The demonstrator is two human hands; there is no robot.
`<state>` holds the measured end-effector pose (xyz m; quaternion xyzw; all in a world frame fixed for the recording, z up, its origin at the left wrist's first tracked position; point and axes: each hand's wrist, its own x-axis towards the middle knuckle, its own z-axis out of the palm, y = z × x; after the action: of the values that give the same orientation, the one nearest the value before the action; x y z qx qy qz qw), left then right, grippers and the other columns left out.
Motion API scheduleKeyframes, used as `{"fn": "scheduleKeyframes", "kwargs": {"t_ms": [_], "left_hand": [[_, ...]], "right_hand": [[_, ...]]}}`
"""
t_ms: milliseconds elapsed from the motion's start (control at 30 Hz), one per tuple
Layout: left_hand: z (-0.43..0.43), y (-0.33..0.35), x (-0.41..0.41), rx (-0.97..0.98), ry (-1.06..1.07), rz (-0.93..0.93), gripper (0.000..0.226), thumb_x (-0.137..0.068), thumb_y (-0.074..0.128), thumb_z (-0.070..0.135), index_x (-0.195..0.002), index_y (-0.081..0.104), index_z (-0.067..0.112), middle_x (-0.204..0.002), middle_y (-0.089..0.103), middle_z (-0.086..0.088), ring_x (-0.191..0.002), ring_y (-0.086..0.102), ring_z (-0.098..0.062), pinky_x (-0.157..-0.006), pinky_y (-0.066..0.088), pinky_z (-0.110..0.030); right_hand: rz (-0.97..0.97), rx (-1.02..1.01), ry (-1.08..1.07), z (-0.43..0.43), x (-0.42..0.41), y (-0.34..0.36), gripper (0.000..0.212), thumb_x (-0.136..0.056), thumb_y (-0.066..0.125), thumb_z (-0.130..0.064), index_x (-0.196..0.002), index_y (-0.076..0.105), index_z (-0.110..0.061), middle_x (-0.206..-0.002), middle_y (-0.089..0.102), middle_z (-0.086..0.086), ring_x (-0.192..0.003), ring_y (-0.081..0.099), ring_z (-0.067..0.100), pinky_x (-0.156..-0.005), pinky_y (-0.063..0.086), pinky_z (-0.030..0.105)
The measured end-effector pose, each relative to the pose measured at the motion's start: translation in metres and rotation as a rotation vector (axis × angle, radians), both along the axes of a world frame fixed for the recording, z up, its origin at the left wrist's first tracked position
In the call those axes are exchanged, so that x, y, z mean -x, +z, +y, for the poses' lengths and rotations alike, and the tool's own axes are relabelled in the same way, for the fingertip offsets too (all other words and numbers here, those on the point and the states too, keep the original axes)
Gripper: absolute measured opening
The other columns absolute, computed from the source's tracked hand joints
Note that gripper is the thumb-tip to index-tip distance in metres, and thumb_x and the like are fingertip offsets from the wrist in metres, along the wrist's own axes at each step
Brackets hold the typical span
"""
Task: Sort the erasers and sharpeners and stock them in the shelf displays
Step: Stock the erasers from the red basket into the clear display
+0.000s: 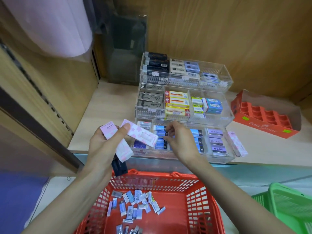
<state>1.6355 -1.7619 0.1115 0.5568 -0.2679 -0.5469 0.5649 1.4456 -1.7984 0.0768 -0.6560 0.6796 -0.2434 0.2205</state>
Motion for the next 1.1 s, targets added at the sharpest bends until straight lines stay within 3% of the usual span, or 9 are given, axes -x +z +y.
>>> {"fn": "scheduleKeyframes", "kwargs": {"t_ms": [133, 300, 433, 567, 667, 767, 900, 967, 1100], "left_hand": [[0.0, 0.0, -0.001, -0.01, -0.02, -0.004, 0.022, -0.08, 0.073, 0.027, -0.083, 0.054, 0.017, -0.088, 0.061, -0.011, -0.078, 0.058, -0.019, -0.06, 0.043, -0.029], [0.001, 0.0, -0.002, -0.026, -0.02, -0.012, 0.023, -0.08, 0.073, 0.028, -0.086, 0.054, 0.016, -0.09, 0.063, -0.012, -0.081, 0.059, -0.02, -0.061, 0.044, -0.029], [0.002, 0.0, 0.003, -0.05, -0.03, -0.034, 0.021, -0.081, 0.072, 0.027, -0.085, 0.054, 0.017, -0.079, 0.06, -0.003, -0.069, 0.056, -0.012, -0.051, 0.042, -0.021], [0.004, 0.002, 0.009, -0.042, -0.024, -0.034, 0.02, -0.082, 0.071, 0.024, -0.082, 0.052, 0.016, -0.069, 0.056, 0.001, -0.051, 0.053, -0.002, -0.04, 0.039, -0.013], [0.006, 0.005, 0.019, -0.031, -0.025, -0.025, 0.02, -0.083, 0.069, 0.023, -0.087, 0.052, 0.013, -0.07, 0.057, 0.0, -0.047, 0.055, 0.0, -0.041, 0.04, -0.012], [0.011, 0.007, 0.035, -0.013, -0.071, -0.005, 0.023, -0.083, 0.07, 0.023, -0.094, 0.055, 0.011, -0.078, 0.061, -0.002, -0.059, 0.059, -0.006, -0.049, 0.046, -0.017], [0.016, 0.006, 0.06, 0.019, -0.163, -0.114, 0.029, -0.085, 0.063, 0.037, -0.098, 0.057, 0.012, -0.078, 0.065, -0.002, -0.064, 0.057, -0.008, -0.059, 0.045, -0.023], [0.018, 0.008, 0.071, 0.018, -0.195, -0.116, 0.026, -0.093, 0.049, 0.042, -0.096, 0.056, 0.018, -0.077, 0.072, 0.0, -0.058, 0.06, -0.007, -0.053, 0.046, -0.02], [0.023, 0.012, 0.089, -0.113, -0.153, -0.035, 0.03, -0.099, 0.039, 0.041, -0.079, 0.049, 0.021, -0.063, 0.057, 0.004, -0.053, 0.053, -0.007, -0.054, 0.039, -0.024]], "right_hand": [[0.129, -0.001, 0.026, -0.005, -0.003, -0.001, 0.011, -0.081, 0.065, -0.001, -0.087, 0.058, -0.007, -0.098, 0.057, 0.012, -0.082, 0.058, 0.03, -0.068, 0.043, 0.034], [0.059, -0.008, 0.015, -0.007, -0.007, 0.001, 0.028, -0.078, 0.068, 0.001, -0.081, 0.043, -0.013, -0.079, 0.053, 0.006, -0.073, 0.05, 0.027, -0.064, 0.041, 0.036], [0.067, 0.009, 0.06, -0.004, -0.006, 0.004, 0.033, -0.077, 0.069, 0.0, -0.085, 0.04, -0.013, -0.093, 0.045, 0.004, -0.077, 0.041, 0.021, -0.065, 0.031, 0.032], [-0.063, 0.086, 0.11, 0.01, -0.006, 0.024, 0.021, -0.084, 0.057, 0.004, -0.098, 0.055, -0.011, -0.106, 0.052, 0.006, -0.083, 0.05, 0.018, -0.075, 0.041, 0.025], [-0.315, 0.101, 0.2, 0.043, -0.008, 0.045, 0.016, -0.09, 0.059, -0.026, -0.104, 0.057, -0.019, -0.106, 0.055, -0.003, -0.087, 0.053, 0.005, -0.077, 0.041, 0.011], [-0.078, 0.187, 0.285, 0.062, 0.0, 0.041, 0.044, -0.081, 0.059, -0.048, -0.11, 0.056, -0.016, -0.102, 0.051, -0.004, -0.093, 0.049, 0.008, -0.081, 0.038, 0.018], [-0.034, 0.335, 0.108, 0.073, 0.019, 0.032, 0.025, -0.081, 0.063, -0.028, -0.099, 0.061, -0.011, -0.092, 0.058, 0.002, -0.087, 0.051, 0.015, -0.074, 0.038, 0.024], [-0.035, 0.415, -0.04, 0.081, 0.038, 0.034, 0.025, -0.078, 0.065, -0.026, -0.097, 0.063, -0.01, -0.089, 0.061, 0.004, -0.085, 0.052, 0.015, -0.073, 0.039, 0.027], [-0.068, 0.428, -0.411, 0.083, 0.102, 0.034, 0.028, -0.081, 0.066, -0.03, -0.101, 0.062, -0.011, -0.096, 0.062, 0.004, -0.088, 0.056, 0.021, -0.076, 0.042, 0.032]]}}
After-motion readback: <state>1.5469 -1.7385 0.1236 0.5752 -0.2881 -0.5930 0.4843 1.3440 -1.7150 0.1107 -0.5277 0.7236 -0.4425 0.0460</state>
